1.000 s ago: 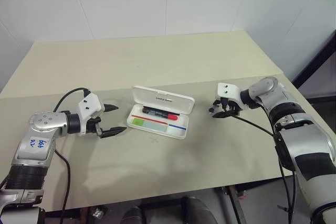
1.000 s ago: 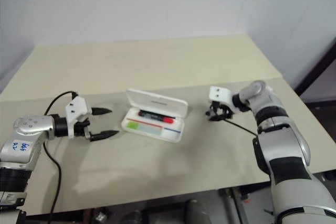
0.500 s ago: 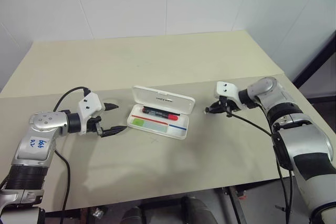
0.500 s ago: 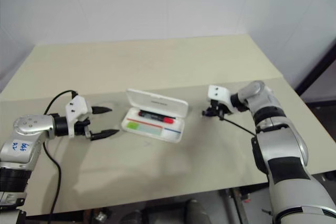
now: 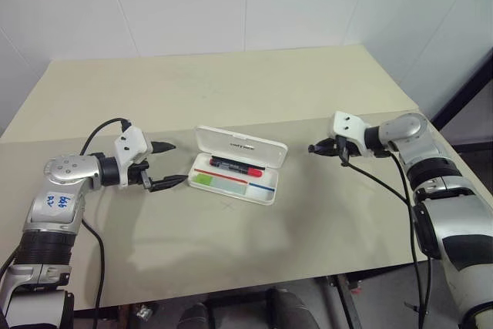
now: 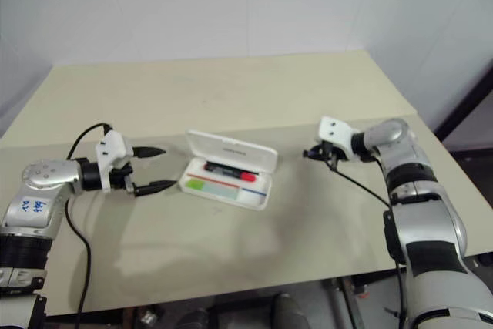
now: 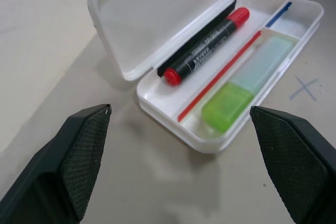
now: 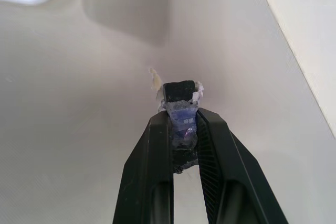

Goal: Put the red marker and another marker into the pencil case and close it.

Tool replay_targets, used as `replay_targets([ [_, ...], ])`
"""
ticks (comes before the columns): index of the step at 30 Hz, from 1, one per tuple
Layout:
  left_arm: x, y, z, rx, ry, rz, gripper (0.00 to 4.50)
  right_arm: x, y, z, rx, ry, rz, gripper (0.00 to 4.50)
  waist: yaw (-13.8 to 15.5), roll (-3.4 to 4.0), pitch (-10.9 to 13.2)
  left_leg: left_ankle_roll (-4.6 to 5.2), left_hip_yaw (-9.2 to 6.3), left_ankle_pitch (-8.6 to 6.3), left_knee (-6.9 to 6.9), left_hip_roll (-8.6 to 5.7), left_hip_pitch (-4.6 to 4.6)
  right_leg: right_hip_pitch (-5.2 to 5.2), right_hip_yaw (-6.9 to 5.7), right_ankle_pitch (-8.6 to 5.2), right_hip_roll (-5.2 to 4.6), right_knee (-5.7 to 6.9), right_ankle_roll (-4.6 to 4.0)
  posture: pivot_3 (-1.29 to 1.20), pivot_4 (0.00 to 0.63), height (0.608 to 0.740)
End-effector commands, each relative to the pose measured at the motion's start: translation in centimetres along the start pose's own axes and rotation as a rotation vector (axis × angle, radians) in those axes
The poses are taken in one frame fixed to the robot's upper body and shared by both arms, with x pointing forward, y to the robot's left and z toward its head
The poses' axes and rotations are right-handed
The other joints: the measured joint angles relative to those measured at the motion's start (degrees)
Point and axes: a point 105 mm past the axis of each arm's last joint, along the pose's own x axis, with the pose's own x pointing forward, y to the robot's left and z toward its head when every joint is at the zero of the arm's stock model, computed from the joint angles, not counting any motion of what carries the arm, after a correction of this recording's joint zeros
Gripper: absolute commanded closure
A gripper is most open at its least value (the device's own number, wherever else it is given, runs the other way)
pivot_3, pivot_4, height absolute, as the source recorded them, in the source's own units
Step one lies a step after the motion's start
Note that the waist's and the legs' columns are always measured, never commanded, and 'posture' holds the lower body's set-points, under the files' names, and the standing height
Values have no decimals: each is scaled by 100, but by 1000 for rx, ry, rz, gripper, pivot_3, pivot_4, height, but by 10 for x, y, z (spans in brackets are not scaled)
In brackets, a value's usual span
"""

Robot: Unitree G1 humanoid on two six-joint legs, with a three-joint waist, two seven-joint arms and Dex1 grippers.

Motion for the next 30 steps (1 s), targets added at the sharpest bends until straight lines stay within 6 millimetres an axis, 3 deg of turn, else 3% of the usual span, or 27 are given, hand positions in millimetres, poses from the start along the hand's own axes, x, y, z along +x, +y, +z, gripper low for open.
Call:
replay_targets([
  [1, 0, 9, 7, 39, -21, 23, 0, -14, -12, 11, -14, -68, -87, 4174, -7, 0, 0, 0, 1, 0, 1, 0, 0, 0, 1, 0, 0, 1, 0, 0, 150, 740],
  [11, -4, 48, 1, 60, 40, 146, 0, -28, 8, 18, 21, -125, -149, 4174, 24, 0, 0, 0, 1, 0, 6, 0, -1, 0, 2, 1, 1, 4, 3, 0, 150, 740],
  [16, 0, 67, -5, 62, 70, 217, 0, -41, 22, 35, 56, -185, -141, 4174, 64, 0, 0, 0, -1, 0, 7, 0, -2, -1, -1, 1, 2, 5, 4, 0, 150, 740],
  [24, 25, 81, -9, 76, 80, 288, 0, -56, 61, 52, 135, -279, -5, 4174, 227, -2, 0, 0, 1, -2, 9, 0, -8, 0, -2, 2, 3, -11, 6, 0, 150, 740],
  [30, 53, 81, -5, 80, 73, 308, 0, -64, 79, 80, 167, -391, 78, 4174, 322, -4, 0, 1, 1, -5, 10, 0, -14, 0, -2, 5, 5, -24, 12, 0, 150, 740],
])
